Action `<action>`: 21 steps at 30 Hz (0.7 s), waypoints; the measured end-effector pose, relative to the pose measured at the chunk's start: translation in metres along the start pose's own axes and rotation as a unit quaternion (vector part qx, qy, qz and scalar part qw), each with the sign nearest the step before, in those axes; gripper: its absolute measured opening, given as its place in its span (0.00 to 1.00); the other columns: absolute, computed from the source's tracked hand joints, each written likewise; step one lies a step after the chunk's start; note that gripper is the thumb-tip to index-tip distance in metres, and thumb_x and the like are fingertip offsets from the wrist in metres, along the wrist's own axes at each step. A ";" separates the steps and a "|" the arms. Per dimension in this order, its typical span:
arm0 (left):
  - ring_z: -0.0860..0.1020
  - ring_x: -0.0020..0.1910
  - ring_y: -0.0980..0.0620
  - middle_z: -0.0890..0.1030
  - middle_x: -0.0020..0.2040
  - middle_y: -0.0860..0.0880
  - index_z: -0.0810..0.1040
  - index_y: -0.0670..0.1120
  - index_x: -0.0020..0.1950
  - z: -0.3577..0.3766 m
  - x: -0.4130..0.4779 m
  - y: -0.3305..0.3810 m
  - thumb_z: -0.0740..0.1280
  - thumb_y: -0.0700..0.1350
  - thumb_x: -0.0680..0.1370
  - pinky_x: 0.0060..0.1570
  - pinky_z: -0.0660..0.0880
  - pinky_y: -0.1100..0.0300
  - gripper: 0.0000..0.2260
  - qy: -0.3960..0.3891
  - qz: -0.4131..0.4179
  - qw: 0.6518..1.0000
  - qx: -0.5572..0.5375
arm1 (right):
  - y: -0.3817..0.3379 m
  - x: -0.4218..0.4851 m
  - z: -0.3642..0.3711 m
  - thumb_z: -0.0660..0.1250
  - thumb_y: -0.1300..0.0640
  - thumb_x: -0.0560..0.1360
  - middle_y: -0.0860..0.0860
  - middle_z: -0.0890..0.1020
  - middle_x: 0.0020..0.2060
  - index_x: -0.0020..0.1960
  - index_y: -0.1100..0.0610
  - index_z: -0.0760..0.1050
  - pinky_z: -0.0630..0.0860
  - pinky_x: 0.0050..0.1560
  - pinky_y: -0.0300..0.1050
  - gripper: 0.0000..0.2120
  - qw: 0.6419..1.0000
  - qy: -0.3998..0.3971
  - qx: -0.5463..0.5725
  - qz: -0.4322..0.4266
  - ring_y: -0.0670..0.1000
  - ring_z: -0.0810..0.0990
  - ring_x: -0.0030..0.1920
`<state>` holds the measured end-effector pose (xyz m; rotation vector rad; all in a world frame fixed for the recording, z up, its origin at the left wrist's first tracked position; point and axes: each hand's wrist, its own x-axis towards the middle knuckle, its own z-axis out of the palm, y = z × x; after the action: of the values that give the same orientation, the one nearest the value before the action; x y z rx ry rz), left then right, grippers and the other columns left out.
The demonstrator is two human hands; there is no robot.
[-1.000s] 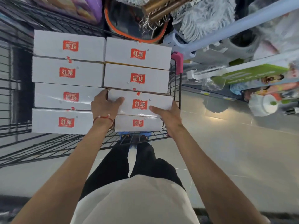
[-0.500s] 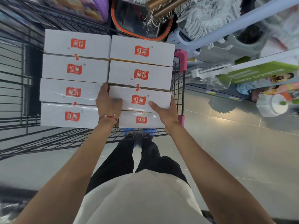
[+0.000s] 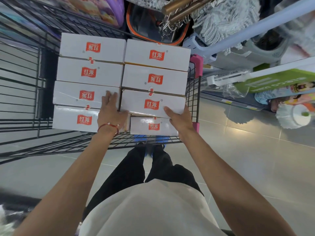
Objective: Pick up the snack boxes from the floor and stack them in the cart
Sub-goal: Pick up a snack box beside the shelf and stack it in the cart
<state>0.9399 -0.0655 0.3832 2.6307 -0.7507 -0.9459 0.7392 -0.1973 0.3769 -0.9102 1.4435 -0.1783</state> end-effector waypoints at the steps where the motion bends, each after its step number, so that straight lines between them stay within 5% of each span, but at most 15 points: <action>1: 0.52 0.81 0.43 0.53 0.82 0.47 0.59 0.47 0.80 0.000 0.000 -0.001 0.69 0.44 0.78 0.74 0.63 0.40 0.33 -0.002 -0.001 1.000 0.001 | 0.000 0.000 0.001 0.79 0.53 0.73 0.46 0.83 0.62 0.71 0.47 0.72 0.78 0.68 0.59 0.30 1.000 0.000 -0.005 -0.002 0.51 0.81 0.64; 8: 0.51 0.81 0.45 0.49 0.83 0.49 0.55 0.50 0.81 -0.002 -0.008 -0.005 0.69 0.45 0.79 0.72 0.66 0.39 0.35 -0.001 0.013 0.999 0.036 | -0.003 -0.002 0.006 0.77 0.56 0.76 0.48 0.83 0.63 0.72 0.50 0.71 0.79 0.66 0.53 0.27 1.000 -0.018 0.000 0.013 0.51 0.82 0.63; 14: 0.47 0.82 0.46 0.49 0.83 0.48 0.55 0.47 0.81 -0.002 -0.018 -0.003 0.68 0.44 0.79 0.76 0.58 0.42 0.34 -0.005 0.037 0.999 0.010 | 0.001 -0.024 0.004 0.71 0.62 0.80 0.49 0.83 0.60 0.72 0.54 0.71 0.79 0.56 0.41 0.22 0.999 -0.002 0.040 0.019 0.48 0.82 0.60; 18: 0.54 0.81 0.45 0.56 0.82 0.45 0.59 0.44 0.80 -0.004 -0.034 0.002 0.69 0.41 0.78 0.78 0.57 0.48 0.32 0.017 0.068 0.997 -0.043 | 0.010 -0.053 -0.006 0.70 0.60 0.81 0.53 0.78 0.68 0.77 0.57 0.68 0.77 0.67 0.50 0.26 0.995 0.046 0.094 0.005 0.54 0.80 0.66; 21: 0.59 0.79 0.44 0.60 0.80 0.44 0.64 0.44 0.78 0.000 -0.051 0.013 0.69 0.41 0.78 0.77 0.60 0.47 0.29 0.022 0.115 0.991 -0.062 | 0.014 -0.085 -0.026 0.69 0.60 0.81 0.54 0.79 0.63 0.71 0.57 0.74 0.78 0.64 0.50 0.19 0.988 0.075 0.137 -0.015 0.56 0.81 0.64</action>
<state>0.9014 -0.0488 0.4151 2.3867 -0.9299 -0.8393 0.6952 -0.1466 0.4369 -0.7046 1.4994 -0.4647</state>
